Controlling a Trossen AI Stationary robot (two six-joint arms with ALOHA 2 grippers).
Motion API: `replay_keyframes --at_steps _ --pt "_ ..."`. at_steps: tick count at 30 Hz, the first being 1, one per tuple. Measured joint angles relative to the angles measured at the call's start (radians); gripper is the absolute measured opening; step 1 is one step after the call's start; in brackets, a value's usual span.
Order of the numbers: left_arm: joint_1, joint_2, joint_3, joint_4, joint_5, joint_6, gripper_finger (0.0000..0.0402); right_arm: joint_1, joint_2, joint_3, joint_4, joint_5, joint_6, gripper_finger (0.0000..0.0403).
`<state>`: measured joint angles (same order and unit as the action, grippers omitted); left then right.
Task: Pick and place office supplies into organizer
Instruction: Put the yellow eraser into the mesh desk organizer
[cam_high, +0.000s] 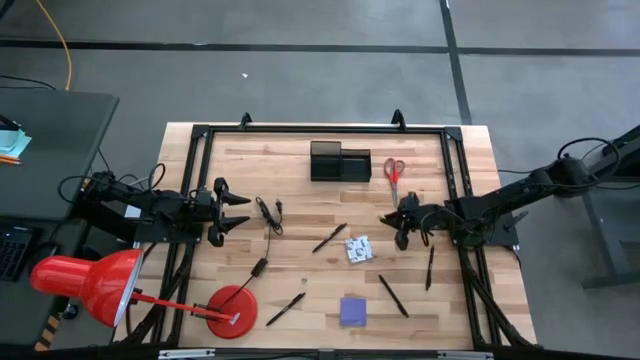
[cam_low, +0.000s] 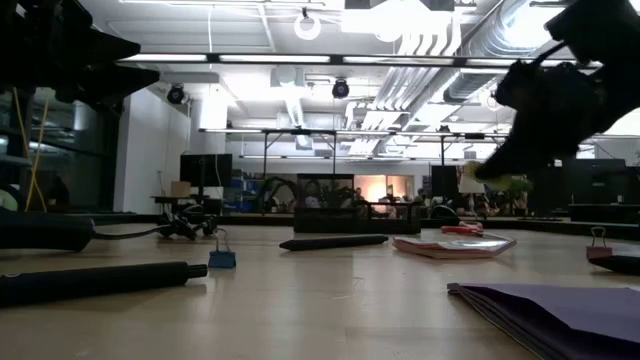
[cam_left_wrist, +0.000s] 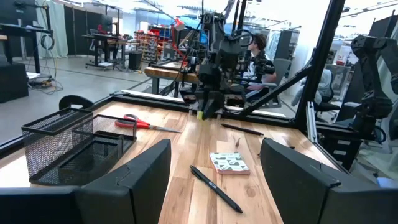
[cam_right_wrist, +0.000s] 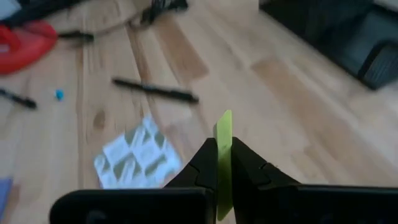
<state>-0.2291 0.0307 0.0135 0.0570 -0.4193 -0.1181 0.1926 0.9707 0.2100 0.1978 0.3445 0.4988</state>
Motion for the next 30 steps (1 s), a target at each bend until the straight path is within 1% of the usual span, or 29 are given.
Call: replay_keyframes --at_steps 7,14,18,20,25,30 --pt "0.0 0.0 0.0 0.0 0.0 0.0 0.0232 -0.097 0.0 0.0 0.09 -0.001 -0.081 0.0004" --pt "0.0 0.0 0.0 0.0 -0.003 0.0 0.0232 -0.181 0.0 0.0 0.179 -0.033 -0.161 0.0003" --pt "0.0 0.0 0.0 0.0 -0.016 0.007 0.0232 -0.216 0.021 0.038 0.183 -0.049 -0.196 0.0003" --pt "0.0 0.0 0.0 0.0 -0.019 0.009 0.0232 -0.23 0.064 0.074 0.181 -0.054 -0.221 0.0003" --pt "0.0 0.0 0.0 0.0 -0.019 0.008 0.0232 -0.255 0.234 0.21 0.18 -0.065 -0.305 0.0006" --pt "0.0 0.0 0.0 0.0 -0.019 0.008 0.0232 -0.295 0.418 0.361 0.112 -0.076 -0.382 0.0003"
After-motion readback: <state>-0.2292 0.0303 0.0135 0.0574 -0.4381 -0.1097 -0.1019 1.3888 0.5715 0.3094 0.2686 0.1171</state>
